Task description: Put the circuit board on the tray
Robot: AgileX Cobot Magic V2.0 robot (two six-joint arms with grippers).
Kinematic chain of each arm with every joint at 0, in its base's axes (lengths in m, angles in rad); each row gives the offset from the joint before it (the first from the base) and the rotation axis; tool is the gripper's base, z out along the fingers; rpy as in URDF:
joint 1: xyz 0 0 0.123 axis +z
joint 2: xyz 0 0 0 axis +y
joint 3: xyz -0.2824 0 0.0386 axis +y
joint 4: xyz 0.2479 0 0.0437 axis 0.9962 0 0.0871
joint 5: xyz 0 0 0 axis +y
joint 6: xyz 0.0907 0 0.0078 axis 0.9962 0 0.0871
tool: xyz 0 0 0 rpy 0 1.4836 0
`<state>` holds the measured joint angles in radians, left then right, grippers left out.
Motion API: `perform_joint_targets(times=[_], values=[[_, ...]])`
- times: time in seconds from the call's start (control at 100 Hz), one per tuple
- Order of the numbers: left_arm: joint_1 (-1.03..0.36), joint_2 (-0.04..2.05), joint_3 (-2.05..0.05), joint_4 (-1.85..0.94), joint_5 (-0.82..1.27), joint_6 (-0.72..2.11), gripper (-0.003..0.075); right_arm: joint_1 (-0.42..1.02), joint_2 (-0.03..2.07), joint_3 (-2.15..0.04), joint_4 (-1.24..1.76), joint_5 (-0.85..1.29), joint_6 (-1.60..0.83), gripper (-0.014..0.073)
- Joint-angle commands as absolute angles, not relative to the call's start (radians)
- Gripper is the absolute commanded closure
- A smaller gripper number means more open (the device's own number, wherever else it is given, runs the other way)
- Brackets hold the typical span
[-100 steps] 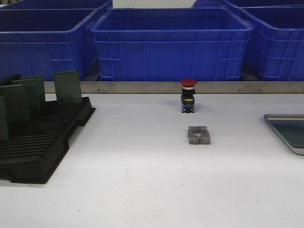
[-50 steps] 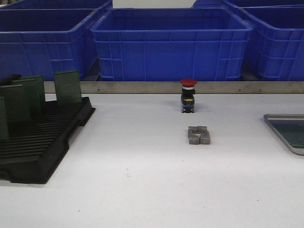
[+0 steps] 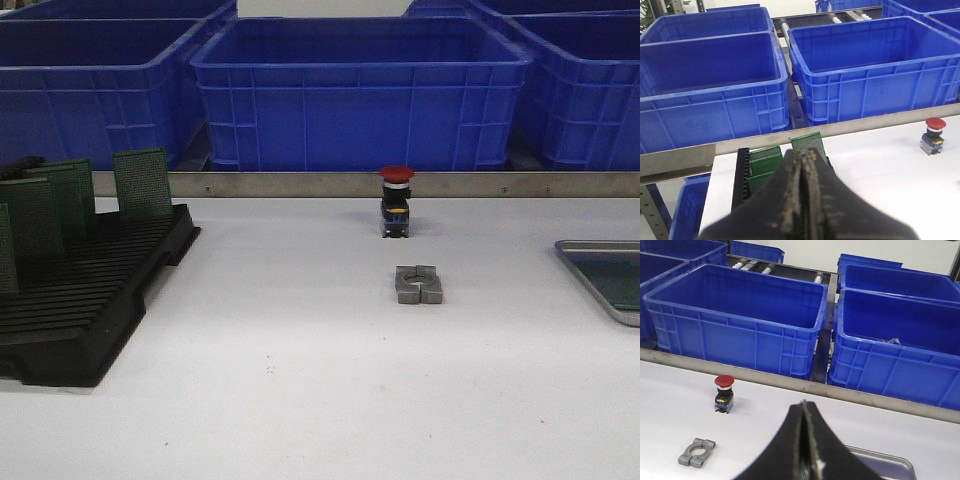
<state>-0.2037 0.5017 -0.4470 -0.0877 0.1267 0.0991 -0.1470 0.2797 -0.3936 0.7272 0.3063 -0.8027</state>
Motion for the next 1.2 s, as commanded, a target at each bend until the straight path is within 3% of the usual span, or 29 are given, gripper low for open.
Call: perform_joint_targets(times=[0.0,0.37,0.89,1.19], values=[[-0.204,0.502,-0.475,-0.091,0.038,0.09,0.0738,-0.149,0.287,-0.418,0.746,0.237,-0.812,0.0662],[-0.176,0.467,-0.451,-0.081,0.1,0.09,0.0738,-0.149,0.287,-0.418,0.746,0.237,-0.812,0.0662],[-0.116,0.06,-0.146,-0.013,0.086,0.088,0.0738,-0.149,0.287,-0.418,0.746,0.237,-0.812,0.0662],[-0.104,-0.041,-0.001,0.009,-0.014,0.014,0.0738,-0.149,0.287,-0.418,0.746,0.237,-0.812,0.0662]])
